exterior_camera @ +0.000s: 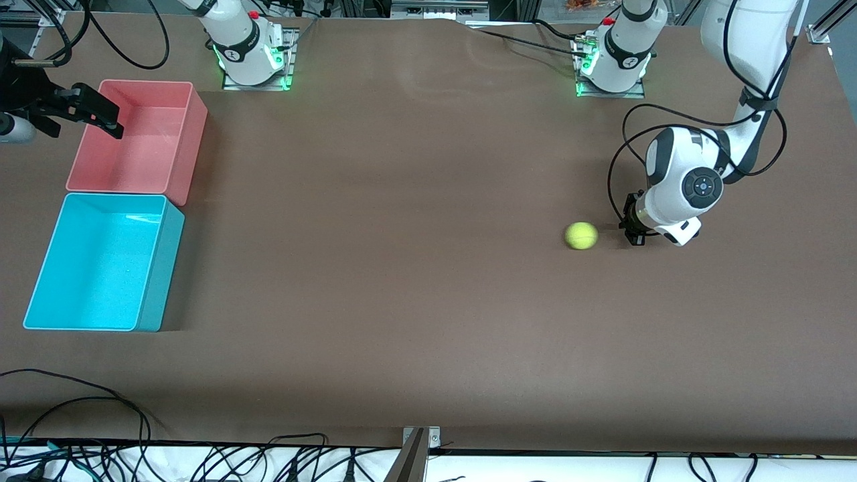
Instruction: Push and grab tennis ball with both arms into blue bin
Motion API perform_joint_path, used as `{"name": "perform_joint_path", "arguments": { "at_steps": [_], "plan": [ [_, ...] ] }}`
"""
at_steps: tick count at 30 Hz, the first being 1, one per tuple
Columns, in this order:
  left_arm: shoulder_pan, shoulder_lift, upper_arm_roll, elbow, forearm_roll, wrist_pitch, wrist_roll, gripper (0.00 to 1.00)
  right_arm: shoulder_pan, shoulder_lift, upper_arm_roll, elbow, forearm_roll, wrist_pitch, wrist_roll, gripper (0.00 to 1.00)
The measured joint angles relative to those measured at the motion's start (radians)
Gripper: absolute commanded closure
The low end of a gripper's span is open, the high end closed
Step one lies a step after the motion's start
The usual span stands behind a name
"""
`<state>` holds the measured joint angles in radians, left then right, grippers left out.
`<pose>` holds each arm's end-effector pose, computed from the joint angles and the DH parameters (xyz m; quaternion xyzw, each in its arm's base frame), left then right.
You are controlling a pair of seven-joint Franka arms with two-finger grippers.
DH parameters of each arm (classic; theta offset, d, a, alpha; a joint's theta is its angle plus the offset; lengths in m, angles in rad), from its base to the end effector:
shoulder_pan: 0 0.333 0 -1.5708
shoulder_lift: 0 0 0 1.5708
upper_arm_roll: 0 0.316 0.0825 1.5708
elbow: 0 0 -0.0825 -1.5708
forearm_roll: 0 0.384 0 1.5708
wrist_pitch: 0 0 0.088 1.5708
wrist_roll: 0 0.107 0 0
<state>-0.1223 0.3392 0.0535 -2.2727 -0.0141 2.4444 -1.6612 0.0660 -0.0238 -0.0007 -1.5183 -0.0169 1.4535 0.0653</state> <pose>0.5160 -0.0347 0.1939 -0.6934 -0.7157 0.0503 0.0667 0.5341 0.0329 0.6519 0.9998 -0.0008 -0.0199 0.0097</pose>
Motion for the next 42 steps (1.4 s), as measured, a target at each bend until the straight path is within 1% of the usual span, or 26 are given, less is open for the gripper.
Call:
{"name": "perform_joint_path", "arguments": {
  "at_steps": [8, 12, 16, 22, 23, 25, 29, 35, 42],
  "plan": [
    [0.041, -0.042, 0.013, 0.008, 0.0, -0.046, 0.064, 1.0, 0.001, 0.004, 0.0, -0.001, 0.0, -0.008, 0.0, 0.0],
    [0.056, -0.051, 0.013, 0.05, 0.001, -0.103, 0.124, 1.0, 0.008, 0.016, 0.007, -0.001, -0.009, -0.008, 0.0, 0.0],
    [0.071, -0.059, 0.013, 0.136, 0.001, -0.209, 0.208, 1.0, 0.023, 0.022, 0.015, -0.001, -0.027, -0.008, 0.001, 0.0],
    [0.093, -0.068, 0.014, 0.298, 0.001, -0.375, 0.389, 1.0, 0.033, 0.022, 0.017, -0.001, -0.03, -0.008, 0.0, 0.0],
    [0.103, -0.073, 0.014, 0.372, 0.001, -0.449, 0.491, 1.0, 0.032, 0.024, 0.017, -0.001, -0.03, -0.009, 0.0, 0.0],
    [0.104, -0.074, 0.014, 0.386, 0.002, -0.463, 0.515, 1.0, 0.032, 0.026, 0.017, -0.001, -0.031, -0.009, 0.0, 0.0],
    [0.106, -0.074, 0.014, 0.427, 0.002, -0.512, 0.634, 1.0, 0.032, 0.029, 0.017, -0.001, -0.031, -0.012, 0.0, 0.0],
    [0.118, -0.075, 0.014, 0.547, 0.002, -0.61, 0.863, 1.0, 0.03, 0.035, 0.016, -0.001, -0.031, -0.014, 0.0, 0.0],
    [0.132, -0.077, 0.014, 0.664, 0.002, -0.686, 1.094, 1.0, 0.028, 0.044, 0.01, -0.002, -0.031, -0.015, 0.0, 0.0]
  ]
}}
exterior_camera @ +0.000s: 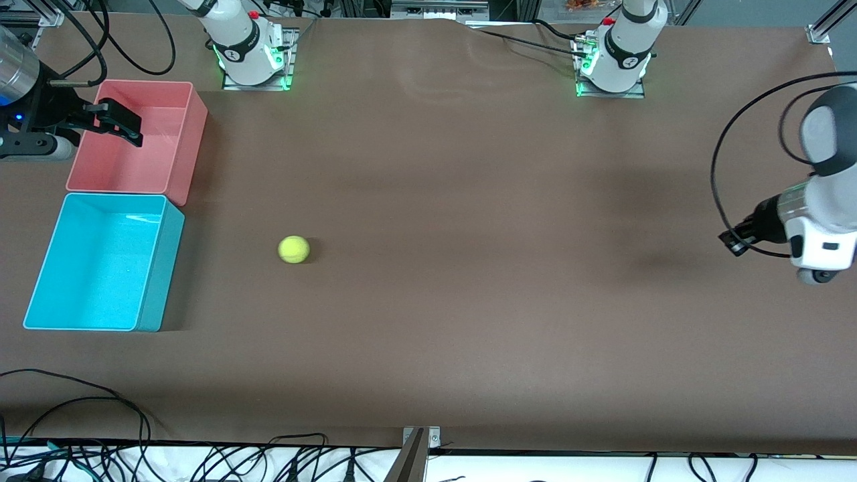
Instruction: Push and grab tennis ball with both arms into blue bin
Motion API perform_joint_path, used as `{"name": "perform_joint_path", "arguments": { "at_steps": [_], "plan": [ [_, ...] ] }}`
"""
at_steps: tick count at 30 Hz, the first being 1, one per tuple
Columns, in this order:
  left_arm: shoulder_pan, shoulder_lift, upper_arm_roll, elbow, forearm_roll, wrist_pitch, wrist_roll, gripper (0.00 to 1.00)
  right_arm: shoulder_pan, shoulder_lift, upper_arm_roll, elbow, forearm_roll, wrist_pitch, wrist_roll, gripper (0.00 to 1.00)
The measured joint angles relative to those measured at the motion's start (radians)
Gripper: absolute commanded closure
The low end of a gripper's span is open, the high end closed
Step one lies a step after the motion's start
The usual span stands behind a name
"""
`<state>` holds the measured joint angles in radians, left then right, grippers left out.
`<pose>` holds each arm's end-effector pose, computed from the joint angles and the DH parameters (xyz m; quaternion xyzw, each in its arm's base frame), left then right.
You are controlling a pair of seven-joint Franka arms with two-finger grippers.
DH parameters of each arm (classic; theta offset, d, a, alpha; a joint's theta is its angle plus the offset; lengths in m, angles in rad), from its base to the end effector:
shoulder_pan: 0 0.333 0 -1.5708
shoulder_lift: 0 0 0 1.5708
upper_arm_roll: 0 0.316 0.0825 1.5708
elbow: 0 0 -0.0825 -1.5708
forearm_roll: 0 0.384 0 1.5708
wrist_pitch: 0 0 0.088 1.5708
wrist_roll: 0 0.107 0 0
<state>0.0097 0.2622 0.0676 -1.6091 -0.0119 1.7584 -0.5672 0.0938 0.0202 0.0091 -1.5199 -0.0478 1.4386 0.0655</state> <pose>0.6266 0.0437 0.4660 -0.9468 -0.3169 0.0537 0.0166 0.5445 0.0505 0.6263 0.9983 0.0167 -0.0485 0.0279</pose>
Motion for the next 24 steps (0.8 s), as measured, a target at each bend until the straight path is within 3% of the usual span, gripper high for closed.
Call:
{"name": "perform_joint_path", "arguments": {
  "at_steps": [12, 13, 14, 16, 18, 20, 21, 24],
  "plan": [
    [0.001, -0.003, -0.01, 0.164, 0.0, -0.176, 0.33, 1.0, -0.001, 0.015, -0.007, 0.0, 0.0, 0.0, 0.0, 0.0],
    [0.001, -0.003, -0.012, 0.171, 0.0, -0.182, 0.342, 0.95, -0.001, 0.017, -0.007, 0.0, 0.0, 0.0, 0.0, 0.0],
    [0.0, -0.003, -0.014, 0.176, 0.0, -0.188, 0.356, 0.83, -0.001, 0.019, -0.007, 0.0, 0.0, 0.0, 0.0, 0.0],
    [-0.001, -0.003, -0.017, 0.181, 0.0, -0.194, 0.375, 0.76, -0.001, 0.024, -0.008, 0.0, 0.0, 0.001, 0.0, 0.0],
    [-0.004, -0.002, -0.019, 0.181, 0.0, -0.199, 0.387, 0.54, -0.001, 0.029, -0.009, 0.0, 0.0, 0.001, 0.0, 0.0],
    [-0.006, -0.002, -0.019, 0.181, 0.0, -0.207, 0.395, 0.45, -0.002, 0.035, -0.011, 0.0, 0.0, 0.001, 0.0, 0.0],
    [-0.007, -0.002, -0.019, 0.181, 0.0, -0.21, 0.402, 0.0, -0.003, 0.042, -0.012, 0.0, 0.0, 0.002, 0.0, 0.0],
    [-0.007, -0.002, -0.018, 0.181, 0.0, -0.211, 0.409, 0.0, -0.003, 0.048, -0.012, 0.0, 0.0, 0.002, 0.0, 0.0]
  ]
}}
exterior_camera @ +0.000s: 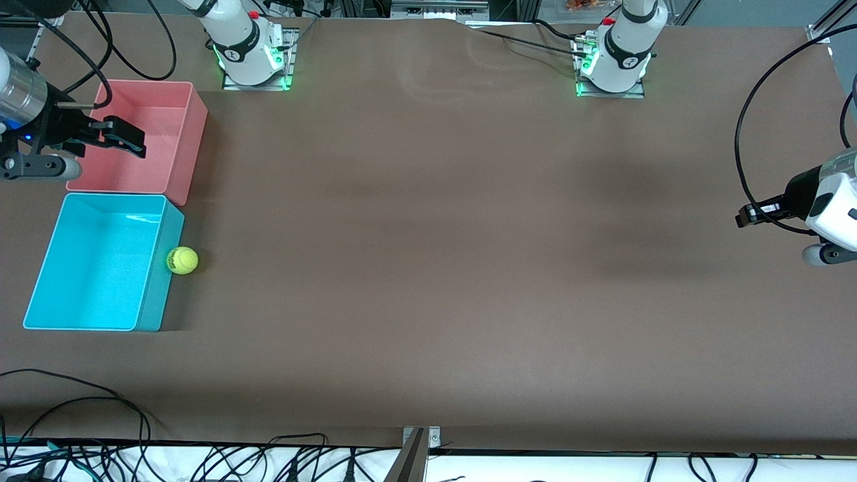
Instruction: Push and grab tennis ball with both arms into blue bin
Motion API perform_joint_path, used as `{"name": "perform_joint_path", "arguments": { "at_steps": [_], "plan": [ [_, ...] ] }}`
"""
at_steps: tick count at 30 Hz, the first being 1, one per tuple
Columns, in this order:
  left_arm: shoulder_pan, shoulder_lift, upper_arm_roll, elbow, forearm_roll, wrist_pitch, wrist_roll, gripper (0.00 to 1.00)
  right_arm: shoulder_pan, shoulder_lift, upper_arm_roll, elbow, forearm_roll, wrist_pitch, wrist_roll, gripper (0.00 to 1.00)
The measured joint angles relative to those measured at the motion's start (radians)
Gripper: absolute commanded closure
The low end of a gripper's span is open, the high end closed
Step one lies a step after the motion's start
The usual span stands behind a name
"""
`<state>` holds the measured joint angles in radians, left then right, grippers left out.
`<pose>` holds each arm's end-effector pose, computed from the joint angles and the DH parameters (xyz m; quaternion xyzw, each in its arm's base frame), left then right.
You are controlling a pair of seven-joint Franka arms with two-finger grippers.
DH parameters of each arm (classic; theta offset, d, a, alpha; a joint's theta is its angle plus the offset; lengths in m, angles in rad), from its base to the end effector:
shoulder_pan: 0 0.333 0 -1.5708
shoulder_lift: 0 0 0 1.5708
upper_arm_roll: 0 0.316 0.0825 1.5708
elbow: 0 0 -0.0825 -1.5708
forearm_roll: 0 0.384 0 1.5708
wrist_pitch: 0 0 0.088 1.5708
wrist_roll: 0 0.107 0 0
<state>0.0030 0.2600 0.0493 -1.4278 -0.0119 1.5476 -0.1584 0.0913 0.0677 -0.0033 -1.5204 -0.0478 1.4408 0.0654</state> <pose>0.6235 0.0277 0.5362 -0.9920 -0.1048 0.0698 0.0041 0.5587 0.0437 0.5999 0.9970 0.0099 -0.0715 0.0295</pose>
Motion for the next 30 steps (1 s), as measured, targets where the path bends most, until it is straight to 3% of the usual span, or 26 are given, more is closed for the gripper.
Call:
{"name": "perform_joint_path", "arguments": {
  "at_steps": [9, 30],
  "plan": [
    [0.004, 0.0, 0.004, 0.002, 0.0, -0.003, 0.027, 0.0, 0.004, 0.069, 0.004, -0.006, 0.0, 0.016, 0.0, 0.0],
    [-0.002, -0.001, -0.018, 0.076, 0.0, -0.014, 0.031, 0.0, -0.008, 0.273, -0.001, -0.053, -0.023, 0.278, -0.016, 0.0]
  ]
}}
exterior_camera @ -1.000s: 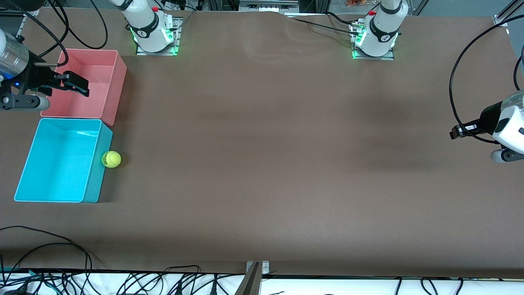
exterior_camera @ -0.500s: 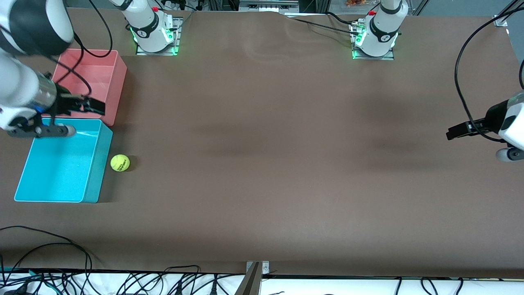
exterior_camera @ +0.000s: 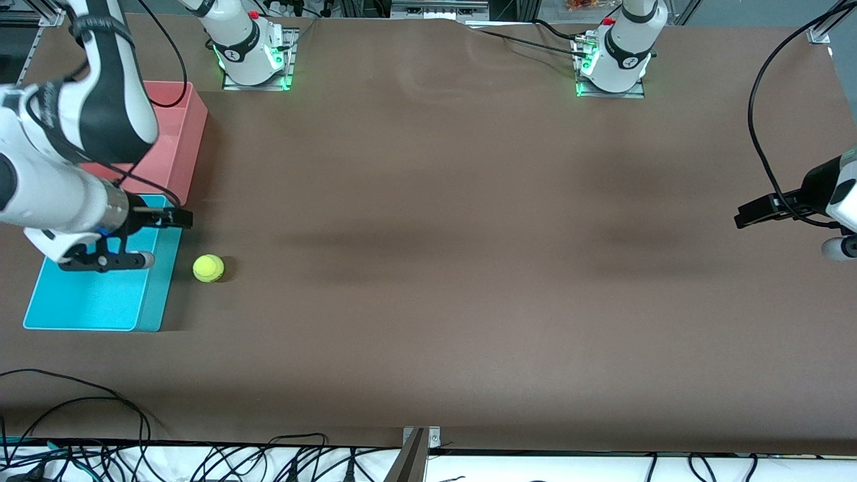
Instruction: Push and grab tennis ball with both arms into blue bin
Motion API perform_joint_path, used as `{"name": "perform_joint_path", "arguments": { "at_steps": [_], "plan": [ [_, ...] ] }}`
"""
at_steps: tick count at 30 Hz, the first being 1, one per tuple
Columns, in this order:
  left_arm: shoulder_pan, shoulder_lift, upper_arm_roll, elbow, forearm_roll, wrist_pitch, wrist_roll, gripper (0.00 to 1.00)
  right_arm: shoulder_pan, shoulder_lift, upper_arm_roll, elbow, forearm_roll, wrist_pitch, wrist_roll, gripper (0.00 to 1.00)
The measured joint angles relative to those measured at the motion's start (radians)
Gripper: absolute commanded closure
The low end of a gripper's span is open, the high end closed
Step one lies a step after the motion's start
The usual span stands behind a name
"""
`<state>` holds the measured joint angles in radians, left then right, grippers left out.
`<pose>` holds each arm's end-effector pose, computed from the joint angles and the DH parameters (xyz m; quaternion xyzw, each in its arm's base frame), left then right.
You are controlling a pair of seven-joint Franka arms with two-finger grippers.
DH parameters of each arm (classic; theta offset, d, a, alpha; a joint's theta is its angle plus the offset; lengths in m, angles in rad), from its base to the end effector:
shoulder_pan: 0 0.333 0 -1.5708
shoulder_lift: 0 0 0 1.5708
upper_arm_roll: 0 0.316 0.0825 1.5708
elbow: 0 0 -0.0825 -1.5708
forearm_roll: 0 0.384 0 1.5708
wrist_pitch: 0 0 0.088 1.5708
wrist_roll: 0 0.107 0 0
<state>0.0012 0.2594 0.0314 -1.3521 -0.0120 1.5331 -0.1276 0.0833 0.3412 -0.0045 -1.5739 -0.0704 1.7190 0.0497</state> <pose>0.6269 0.0165 0.5706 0.9961 0.0796 -0.0392 0.0001 0.6368 0.0440 0.4294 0.9943 0.0231 -0.0954 0.0411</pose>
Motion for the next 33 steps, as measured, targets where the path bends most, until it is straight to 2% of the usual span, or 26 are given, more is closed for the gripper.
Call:
{"name": "perform_joint_path", "arguments": {
  "at_steps": [13, 20, 33],
  "plan": [
    [0.001, -0.015, -0.022, 0.013, -0.041, -0.003, -0.001, 0.0, -0.032, 0.135, 0.0, -0.071, 0.0, 0.233, -0.01, 0.0],
    [0.001, -0.02, -0.024, 0.014, -0.042, -0.003, -0.001, 0.0, -0.033, 0.153, -0.01, -0.204, 0.0, 0.435, -0.011, 0.0],
    [-0.002, -0.077, -0.038, -0.025, -0.042, -0.026, 0.0, 0.0, -0.037, 0.168, -0.036, -0.325, -0.014, 0.634, -0.014, 0.0]
  ]
}}
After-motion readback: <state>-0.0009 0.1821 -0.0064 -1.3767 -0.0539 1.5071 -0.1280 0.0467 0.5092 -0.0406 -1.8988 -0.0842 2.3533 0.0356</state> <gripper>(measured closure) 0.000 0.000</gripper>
